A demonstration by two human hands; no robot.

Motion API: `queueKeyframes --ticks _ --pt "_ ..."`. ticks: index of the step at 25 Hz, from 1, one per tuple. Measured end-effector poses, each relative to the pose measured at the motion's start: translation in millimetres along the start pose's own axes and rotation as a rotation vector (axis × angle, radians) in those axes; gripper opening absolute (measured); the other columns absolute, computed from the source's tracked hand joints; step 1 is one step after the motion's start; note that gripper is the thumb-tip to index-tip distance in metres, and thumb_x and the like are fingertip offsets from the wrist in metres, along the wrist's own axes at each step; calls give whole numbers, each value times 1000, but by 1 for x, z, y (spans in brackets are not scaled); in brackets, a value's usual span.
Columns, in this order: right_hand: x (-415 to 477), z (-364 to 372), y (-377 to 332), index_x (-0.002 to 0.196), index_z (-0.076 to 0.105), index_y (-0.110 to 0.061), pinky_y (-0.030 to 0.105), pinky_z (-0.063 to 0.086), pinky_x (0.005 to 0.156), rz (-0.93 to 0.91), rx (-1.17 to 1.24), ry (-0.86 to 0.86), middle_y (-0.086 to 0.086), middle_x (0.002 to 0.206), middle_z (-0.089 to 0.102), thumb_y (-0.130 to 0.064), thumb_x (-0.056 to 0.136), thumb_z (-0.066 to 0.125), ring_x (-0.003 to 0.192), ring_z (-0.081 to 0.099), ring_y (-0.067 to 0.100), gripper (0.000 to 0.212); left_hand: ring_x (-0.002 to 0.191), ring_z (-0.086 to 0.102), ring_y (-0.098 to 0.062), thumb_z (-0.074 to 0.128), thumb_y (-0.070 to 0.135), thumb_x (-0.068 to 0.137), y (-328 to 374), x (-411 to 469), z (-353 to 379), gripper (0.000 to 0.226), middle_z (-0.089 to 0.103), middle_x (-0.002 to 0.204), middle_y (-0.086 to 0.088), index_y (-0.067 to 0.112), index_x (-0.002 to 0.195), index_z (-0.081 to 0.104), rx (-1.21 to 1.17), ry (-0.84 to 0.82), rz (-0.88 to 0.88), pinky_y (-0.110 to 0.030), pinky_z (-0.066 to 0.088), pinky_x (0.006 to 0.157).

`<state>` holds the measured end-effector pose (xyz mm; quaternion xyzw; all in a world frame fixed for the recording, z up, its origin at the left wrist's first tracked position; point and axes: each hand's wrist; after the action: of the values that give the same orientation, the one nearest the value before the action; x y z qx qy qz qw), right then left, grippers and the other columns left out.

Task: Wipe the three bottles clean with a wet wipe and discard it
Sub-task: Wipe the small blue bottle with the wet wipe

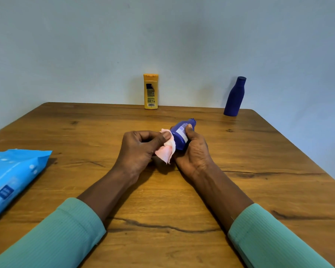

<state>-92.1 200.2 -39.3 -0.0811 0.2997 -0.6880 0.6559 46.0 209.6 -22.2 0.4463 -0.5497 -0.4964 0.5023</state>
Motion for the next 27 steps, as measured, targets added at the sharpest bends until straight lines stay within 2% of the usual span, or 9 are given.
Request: queueKeyframes --ticks 3,5,9,13,16,19,21,24,27 --pt "-3 2 -2 132 57 -9 57 58 90 28 25 36 19 114 70 -37 100 64 96 70 31 43 80 77 -13 80 24 88 -2 -1 2 15 82 85 -3 10 93 83 129 -68 60 -29 57 68" --pt "-3 3 -2 130 59 -10 54 57 94 27 19 51 16 104 69 -40 99 65 93 68 29 44 83 78 -14 79 25 88 -2 -2 2 16 82 88 -1 12 96 83 190 -142 58 -29 59 72" --pt "-2 4 -2 127 61 -8 59 46 111 38 45 -5 17 104 69 -38 100 65 110 65 31 41 81 76 -13 77 29 88 0 -1 -2 22 82 91 -5 10 98 82 147 -221 -17 -25 57 69" --pt "-6 7 -2 141 54 -2 59 43 114 -9 34 -155 22 131 67 -17 99 65 125 63 36 45 81 77 -24 80 35 73 4 5 -5 40 81 96 -15 3 98 79 -275 -1 -159 -36 64 66" --pt "-7 7 0 142 55 -2 49 52 107 -68 0 -168 22 129 69 -8 94 70 113 68 31 51 74 79 -22 79 29 78 6 5 -6 32 81 96 -15 4 99 78 -395 52 -210 -33 64 55" --pt "-3 4 -2 139 55 -5 63 53 101 -74 28 -172 27 133 66 -7 92 71 122 66 41 50 78 79 -23 73 22 87 7 3 -6 28 80 101 -18 1 106 76 -406 -50 -281 -38 67 64" --pt "-3 6 0 140 54 -3 60 61 85 -91 -23 -152 26 127 69 -9 90 73 111 71 40 54 83 77 -23 71 16 89 6 0 -2 20 80 99 -16 2 102 76 -390 -104 -284 -37 66 67" --pt "-5 8 9 141 55 -3 54 64 75 -98 -75 -113 23 118 72 -16 76 81 98 75 35 71 87 78 -18 76 20 88 8 -4 9 12 82 92 -3 12 95 82 -241 29 -138 -32 65 64" --pt "-1 6 9 140 54 -5 65 58 89 -101 25 -82 27 123 71 -13 77 84 109 73 44 70 91 76 -9 80 27 89 3 -3 6 18 80 94 6 16 104 82 177 236 296 -25 63 73"
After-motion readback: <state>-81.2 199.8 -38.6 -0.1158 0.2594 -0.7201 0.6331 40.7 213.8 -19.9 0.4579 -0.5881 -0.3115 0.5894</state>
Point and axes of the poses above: each hand's wrist, its own x-axis towards the middle knuckle, its own z-axis out of the palm, y = z × x
